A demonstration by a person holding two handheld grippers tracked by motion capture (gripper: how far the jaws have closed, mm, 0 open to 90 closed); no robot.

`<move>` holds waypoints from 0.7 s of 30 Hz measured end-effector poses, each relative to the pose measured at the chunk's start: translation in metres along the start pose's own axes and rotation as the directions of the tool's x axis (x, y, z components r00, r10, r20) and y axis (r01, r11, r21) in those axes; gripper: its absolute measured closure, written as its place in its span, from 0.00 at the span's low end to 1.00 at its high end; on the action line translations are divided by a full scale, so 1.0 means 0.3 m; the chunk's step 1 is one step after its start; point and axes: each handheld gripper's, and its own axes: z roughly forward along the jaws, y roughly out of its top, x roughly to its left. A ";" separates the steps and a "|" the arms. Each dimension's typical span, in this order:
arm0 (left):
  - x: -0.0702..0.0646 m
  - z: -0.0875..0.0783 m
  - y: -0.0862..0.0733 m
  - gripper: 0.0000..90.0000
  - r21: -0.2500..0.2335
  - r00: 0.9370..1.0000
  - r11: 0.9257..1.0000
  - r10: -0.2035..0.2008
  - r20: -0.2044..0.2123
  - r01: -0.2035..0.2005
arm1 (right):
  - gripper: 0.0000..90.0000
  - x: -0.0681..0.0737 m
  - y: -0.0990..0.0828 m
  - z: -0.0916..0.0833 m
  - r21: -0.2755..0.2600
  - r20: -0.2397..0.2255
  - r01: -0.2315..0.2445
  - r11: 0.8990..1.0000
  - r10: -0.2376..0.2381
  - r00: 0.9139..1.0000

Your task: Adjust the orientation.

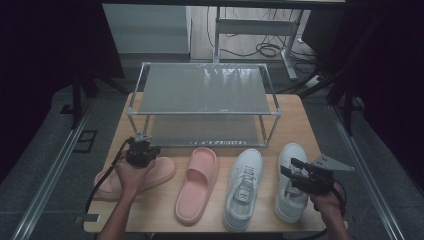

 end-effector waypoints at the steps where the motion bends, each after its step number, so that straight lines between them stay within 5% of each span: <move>1: -0.001 0.010 0.002 1.00 0.010 1.000 1.000 0.001 -0.006 -0.001 | 0.50 0.000 0.000 0.000 0.000 0.000 0.000 1.000 0.000 1.000; 9: -0.006 0.080 0.009 1.00 0.097 0.999 0.995 -0.003 -0.032 0.006 | 0.50 0.000 -0.001 0.001 0.001 -0.001 0.003 1.000 -0.003 1.000; 21: -0.016 0.103 0.010 0.99 0.173 0.999 0.985 0.019 -0.044 -0.011 | 0.50 -0.001 -0.001 0.002 0.002 -0.002 0.004 1.000 -0.004 1.000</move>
